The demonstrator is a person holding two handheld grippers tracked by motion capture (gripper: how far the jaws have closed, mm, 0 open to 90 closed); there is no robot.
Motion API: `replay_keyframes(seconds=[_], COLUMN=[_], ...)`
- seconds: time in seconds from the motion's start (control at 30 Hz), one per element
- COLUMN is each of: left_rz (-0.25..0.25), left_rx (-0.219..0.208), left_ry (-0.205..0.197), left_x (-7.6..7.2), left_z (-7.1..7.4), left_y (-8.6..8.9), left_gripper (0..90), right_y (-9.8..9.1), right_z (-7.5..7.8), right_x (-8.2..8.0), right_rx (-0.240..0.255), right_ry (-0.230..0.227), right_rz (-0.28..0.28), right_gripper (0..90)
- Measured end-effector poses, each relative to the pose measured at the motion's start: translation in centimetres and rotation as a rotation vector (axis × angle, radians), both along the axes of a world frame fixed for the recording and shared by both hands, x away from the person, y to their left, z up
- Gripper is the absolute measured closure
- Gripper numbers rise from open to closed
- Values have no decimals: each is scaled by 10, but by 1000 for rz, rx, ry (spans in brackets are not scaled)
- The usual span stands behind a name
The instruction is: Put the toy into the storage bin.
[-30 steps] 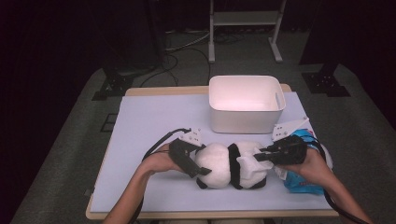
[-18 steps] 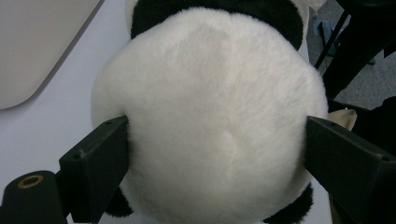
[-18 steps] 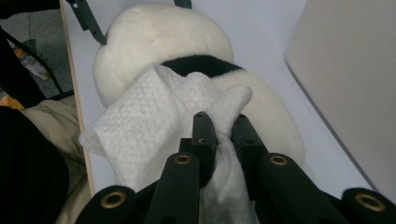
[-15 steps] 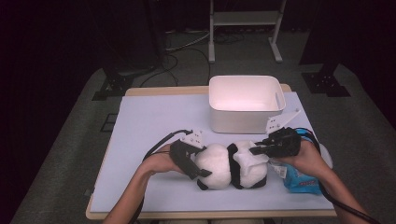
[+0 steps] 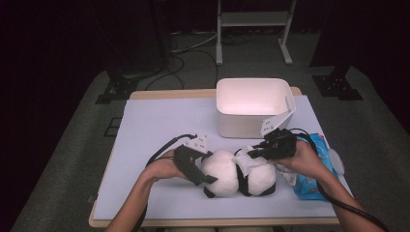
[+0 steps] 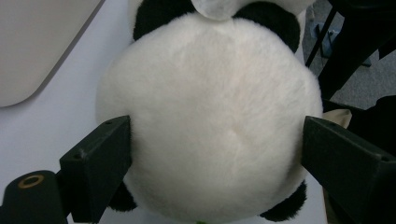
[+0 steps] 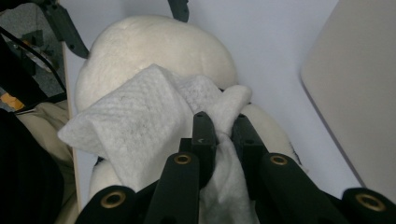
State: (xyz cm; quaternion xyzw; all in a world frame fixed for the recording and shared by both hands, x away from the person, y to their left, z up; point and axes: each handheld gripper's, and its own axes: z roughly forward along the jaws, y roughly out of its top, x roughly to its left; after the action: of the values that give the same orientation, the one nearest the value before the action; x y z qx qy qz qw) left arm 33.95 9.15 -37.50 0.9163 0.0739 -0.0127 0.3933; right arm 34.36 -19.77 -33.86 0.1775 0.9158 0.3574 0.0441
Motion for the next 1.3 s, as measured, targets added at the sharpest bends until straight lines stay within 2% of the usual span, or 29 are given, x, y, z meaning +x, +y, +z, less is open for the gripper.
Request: replay_keyframes(seconds=[0.17, 0.4, 0.53, 0.7, 1.03, 1.17, 1.3], left_rz=[2, -2, -11, -10, -5, -7, -10], left_rx=[-27, -19, -5, 17, 19, 19, 22], left_ry=[9, 12, -11, -23, -43, -46, -51], left_x=[-1, -3, -9, -11, -15, -14, -15], left_z=[5, 1, -1, -2, -3, -3, -2], left_y=[-2, -9, -10, -9, -8, -8, -8], left_gripper=[97, 86, 117, 124, 133, 133, 133], right_y=[-1, -1, -1, 6, 35, 33, 18], right_z=[-2, -2, -2, 3, 6, 7, 10], right_x=[-11, -25, -29, -29, -16, -12, -12], right_rx=[9, 18, 26, 21, -32, -34, -25], right_ry=[-10, -12, -24, -37, -40, -45, -52], right_rz=[12, 34, 38, 43, 77, 70, 33], right_gripper=[816, 816, 816, 815, 815, 816, 816])
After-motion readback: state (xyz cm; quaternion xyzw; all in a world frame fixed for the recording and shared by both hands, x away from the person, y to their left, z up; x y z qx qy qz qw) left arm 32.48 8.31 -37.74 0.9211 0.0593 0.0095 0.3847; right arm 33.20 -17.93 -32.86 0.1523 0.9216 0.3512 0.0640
